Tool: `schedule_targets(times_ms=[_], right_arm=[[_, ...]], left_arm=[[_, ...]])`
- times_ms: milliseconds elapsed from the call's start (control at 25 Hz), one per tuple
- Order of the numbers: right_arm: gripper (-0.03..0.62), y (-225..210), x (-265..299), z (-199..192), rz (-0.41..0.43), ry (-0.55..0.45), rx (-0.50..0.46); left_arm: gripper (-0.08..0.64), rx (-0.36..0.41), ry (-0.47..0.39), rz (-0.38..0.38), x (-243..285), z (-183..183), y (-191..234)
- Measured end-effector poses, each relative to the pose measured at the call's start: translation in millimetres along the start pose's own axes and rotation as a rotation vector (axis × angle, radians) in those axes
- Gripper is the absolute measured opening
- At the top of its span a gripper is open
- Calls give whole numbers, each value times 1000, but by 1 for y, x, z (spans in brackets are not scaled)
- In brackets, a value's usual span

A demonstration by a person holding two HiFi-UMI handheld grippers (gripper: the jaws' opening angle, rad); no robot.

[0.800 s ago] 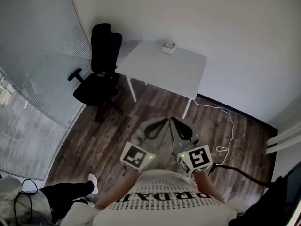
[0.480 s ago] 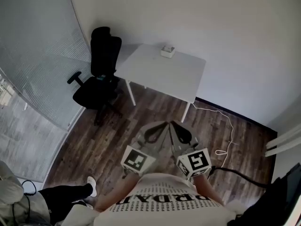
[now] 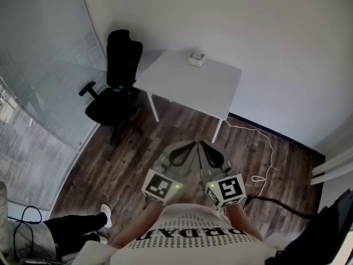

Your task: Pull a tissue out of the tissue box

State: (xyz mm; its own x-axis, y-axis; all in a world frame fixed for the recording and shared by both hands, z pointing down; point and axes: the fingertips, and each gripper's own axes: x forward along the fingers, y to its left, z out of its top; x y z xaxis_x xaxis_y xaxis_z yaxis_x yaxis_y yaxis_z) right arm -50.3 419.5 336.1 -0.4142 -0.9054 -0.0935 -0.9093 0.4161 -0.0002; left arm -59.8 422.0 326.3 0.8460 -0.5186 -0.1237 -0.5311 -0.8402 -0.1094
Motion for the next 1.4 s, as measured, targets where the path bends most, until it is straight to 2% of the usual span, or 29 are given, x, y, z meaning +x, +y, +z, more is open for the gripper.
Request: schedule_targets(times_ms=[200, 400, 520, 680, 800, 1040, 1400], right_arm=[[8, -5, -3, -3, 4, 11, 10], [8, -12, -5, -5, 11, 47, -33], [9, -21, 0, -2, 17, 61, -46], [41, -25, -2, 0, 19, 51, -79], [60, -28, 0, -1, 21, 50, -76], [60, -34, 9, -8, 26, 85, -89], [60, -37, 23, -19, 47, 125, -57]], left_arm=[[-11, 9, 8, 3, 5, -3, -3], [-8, 11, 41, 36, 13, -8, -3], [38, 36, 74, 56, 20, -14, 6], [41, -1, 47, 88, 23, -11, 10], [51, 5, 63, 97, 23, -17, 14], [58, -1, 80, 116, 27, -20, 24], [57, -23, 83, 119, 30, -29, 37]])
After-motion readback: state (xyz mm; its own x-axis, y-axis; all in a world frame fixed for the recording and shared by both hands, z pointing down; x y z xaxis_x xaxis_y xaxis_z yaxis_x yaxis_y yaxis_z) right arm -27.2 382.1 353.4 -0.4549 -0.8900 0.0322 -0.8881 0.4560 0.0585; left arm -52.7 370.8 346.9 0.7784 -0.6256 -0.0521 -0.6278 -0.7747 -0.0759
